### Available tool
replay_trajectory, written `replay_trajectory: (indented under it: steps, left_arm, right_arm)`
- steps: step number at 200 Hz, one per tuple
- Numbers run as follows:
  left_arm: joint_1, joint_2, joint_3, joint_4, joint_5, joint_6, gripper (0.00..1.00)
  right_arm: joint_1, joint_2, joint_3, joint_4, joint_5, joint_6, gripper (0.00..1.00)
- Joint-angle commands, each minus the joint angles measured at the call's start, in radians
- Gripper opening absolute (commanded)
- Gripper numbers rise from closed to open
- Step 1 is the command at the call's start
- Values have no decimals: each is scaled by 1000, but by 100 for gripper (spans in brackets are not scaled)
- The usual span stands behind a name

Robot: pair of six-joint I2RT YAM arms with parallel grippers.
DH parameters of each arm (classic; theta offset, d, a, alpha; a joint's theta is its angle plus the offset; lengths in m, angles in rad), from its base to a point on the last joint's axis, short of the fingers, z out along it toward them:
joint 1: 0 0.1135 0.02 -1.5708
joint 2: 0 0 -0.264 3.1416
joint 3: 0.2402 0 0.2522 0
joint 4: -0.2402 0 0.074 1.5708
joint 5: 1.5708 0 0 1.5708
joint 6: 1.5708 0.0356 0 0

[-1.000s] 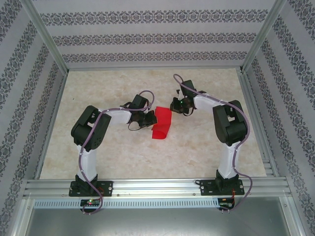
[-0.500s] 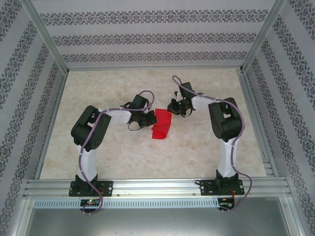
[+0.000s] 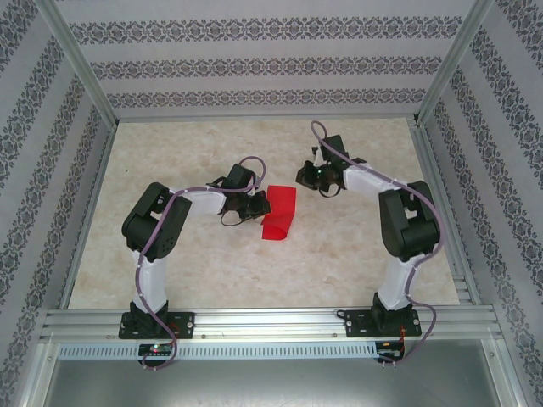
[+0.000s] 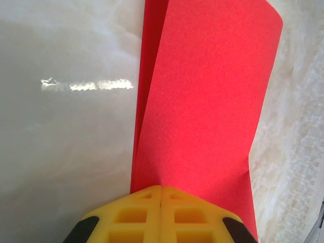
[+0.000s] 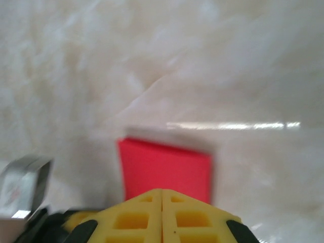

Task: Fold a paper plane with a square sheet of paper (pick it up from the middle)
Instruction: Fold the square sheet of paper in half at the center of the table.

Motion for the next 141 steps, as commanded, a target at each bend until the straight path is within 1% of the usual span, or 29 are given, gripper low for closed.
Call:
replay_trajectory:
  steps: [1, 18, 59, 98, 141]
  left_arm:
    - [-10, 127, -106, -249, -147, -6, 0]
    - [-10, 129, -105, -248, -147, -5, 0]
    - [-9, 137, -96, -245, -146, -2, 0]
    - [-10, 138, -101, -244, -148, -5, 0]
    - [-10, 141, -96, -244, -150, -4, 0]
  right_arm:
    - [47, -25, -68, 3, -68, 130, 7]
    - [73, -27, -97, 11, -85, 175, 7]
    - [134, 30, -105, -9, -121, 165, 7]
    - [146, 56, -116, -40, -128, 131, 7]
    - [150, 56, -147, -36, -142, 122, 7]
